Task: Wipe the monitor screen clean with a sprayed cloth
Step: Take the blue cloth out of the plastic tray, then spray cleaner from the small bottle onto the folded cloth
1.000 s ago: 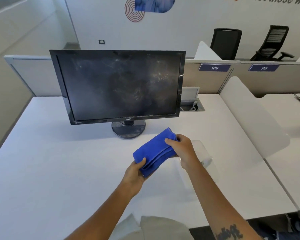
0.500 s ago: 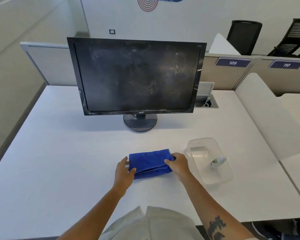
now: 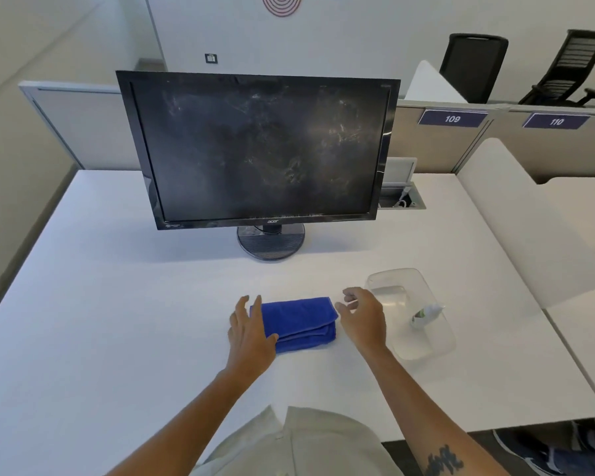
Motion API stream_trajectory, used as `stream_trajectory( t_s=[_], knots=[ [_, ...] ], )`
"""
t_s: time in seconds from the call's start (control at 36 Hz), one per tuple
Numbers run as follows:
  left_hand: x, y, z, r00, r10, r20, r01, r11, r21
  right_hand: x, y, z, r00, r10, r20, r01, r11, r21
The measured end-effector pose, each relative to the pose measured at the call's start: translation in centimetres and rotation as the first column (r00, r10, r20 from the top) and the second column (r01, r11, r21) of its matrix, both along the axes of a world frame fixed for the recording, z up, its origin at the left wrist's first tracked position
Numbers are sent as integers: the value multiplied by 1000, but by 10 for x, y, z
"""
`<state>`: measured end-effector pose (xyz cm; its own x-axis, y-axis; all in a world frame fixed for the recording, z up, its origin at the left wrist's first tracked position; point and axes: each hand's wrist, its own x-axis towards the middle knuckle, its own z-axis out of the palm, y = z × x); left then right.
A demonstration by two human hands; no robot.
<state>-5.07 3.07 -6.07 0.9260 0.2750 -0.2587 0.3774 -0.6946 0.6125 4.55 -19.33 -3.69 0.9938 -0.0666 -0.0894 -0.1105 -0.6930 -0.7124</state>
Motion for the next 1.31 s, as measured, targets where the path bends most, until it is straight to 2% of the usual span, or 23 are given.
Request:
stream_trajectory(
  t_s=[0.14,0.25,0.36,0.47,0.64,0.78,1.03,1.31],
  knots=[
    [8,-37,12,965,-249,85,250,968,-2,8,-30,16,975,-21,222,22,1000,-3],
    [15,-71,14,897,-431,98,433,902,2,15,-62,28,928,31,372,51,976,-210],
    [21,-102,12,825,-561,67,559,828,38,19,-97,31,952,28,306,99,915,-390],
    [25,-131,11,765,-642,42,639,766,68,18,-127,26,983,-9,182,96,876,-473],
    [34,-159,11,690,-724,3,718,685,126,15,-151,16,996,-57,71,83,886,-456],
    [38,-171,3,651,-759,-17,748,638,185,14,-160,11,997,-40,59,63,892,-448],
    [41,-173,-8,644,-765,-16,751,628,205,15,-162,10,998,-7,64,24,966,-257],
    [41,-167,-3,635,-773,-19,761,620,191,17,-158,9,998,51,48,-37,968,-249]
  ],
)
